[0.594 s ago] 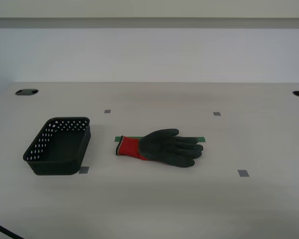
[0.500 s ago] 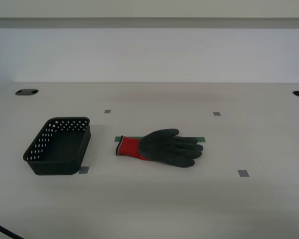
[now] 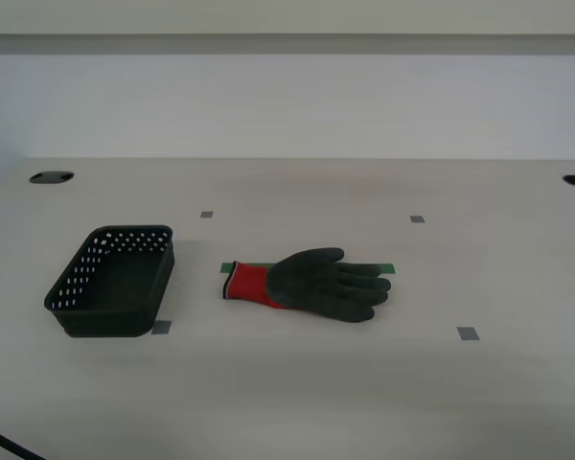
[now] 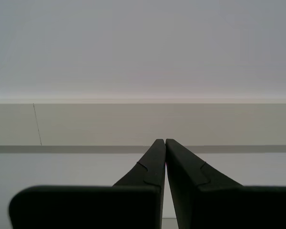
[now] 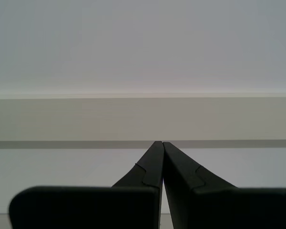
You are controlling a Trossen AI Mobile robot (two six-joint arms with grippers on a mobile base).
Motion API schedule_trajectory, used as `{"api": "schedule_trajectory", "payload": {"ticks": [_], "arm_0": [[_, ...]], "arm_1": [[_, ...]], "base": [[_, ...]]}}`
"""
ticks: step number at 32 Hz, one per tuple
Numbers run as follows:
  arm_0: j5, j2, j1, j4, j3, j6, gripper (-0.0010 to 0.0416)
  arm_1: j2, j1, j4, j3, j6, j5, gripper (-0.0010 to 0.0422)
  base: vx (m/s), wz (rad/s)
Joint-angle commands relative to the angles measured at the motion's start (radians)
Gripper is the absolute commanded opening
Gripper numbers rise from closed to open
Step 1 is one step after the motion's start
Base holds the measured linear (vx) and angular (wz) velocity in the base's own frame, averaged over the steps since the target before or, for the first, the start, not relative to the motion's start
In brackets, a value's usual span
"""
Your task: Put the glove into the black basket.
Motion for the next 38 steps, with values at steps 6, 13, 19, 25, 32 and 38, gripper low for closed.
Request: {"api": "schedule_trajectory", "payload": {"ticks": [6, 13, 19, 25, 32, 38], "arm_0": [[0.0, 0.0, 0.0, 0.003, 0.002, 0.0, 0.0001], [0.0, 0.0, 0.0, 0.003, 0.002, 0.0, 0.0], [0.0, 0.0, 0.0, 0.003, 0.002, 0.0, 0.0001], [0.0, 0.0, 0.001, 0.003, 0.002, 0.0, 0.0001], [0.0, 0.0, 0.001, 0.003, 0.002, 0.0, 0.0001], [0.0, 0.0, 0.0, 0.003, 0.002, 0.0, 0.0001]], "arm_1": [[0.0, -0.001, 0.005, 0.019, -0.014, 0.102, 0.0], [0.0, -0.005, -0.238, 0.142, -0.024, 0.109, 0.0], [0.008, -0.022, -0.502, 0.314, 0.062, 0.12, 0.0], [0.008, -0.057, -0.638, 0.456, 0.062, 0.192, 0.0], [0.016, -0.142, -0.773, 0.544, 0.065, 0.192, 0.0], [0.079, -0.254, -0.918, 0.606, 0.085, 0.192, 0.0]], "base": [[0.0, 0.0], [0.0, 0.0], [0.0, 0.0], [0.0, 0.0], [0.0, 0.0], [0.0, 0.0]]}}
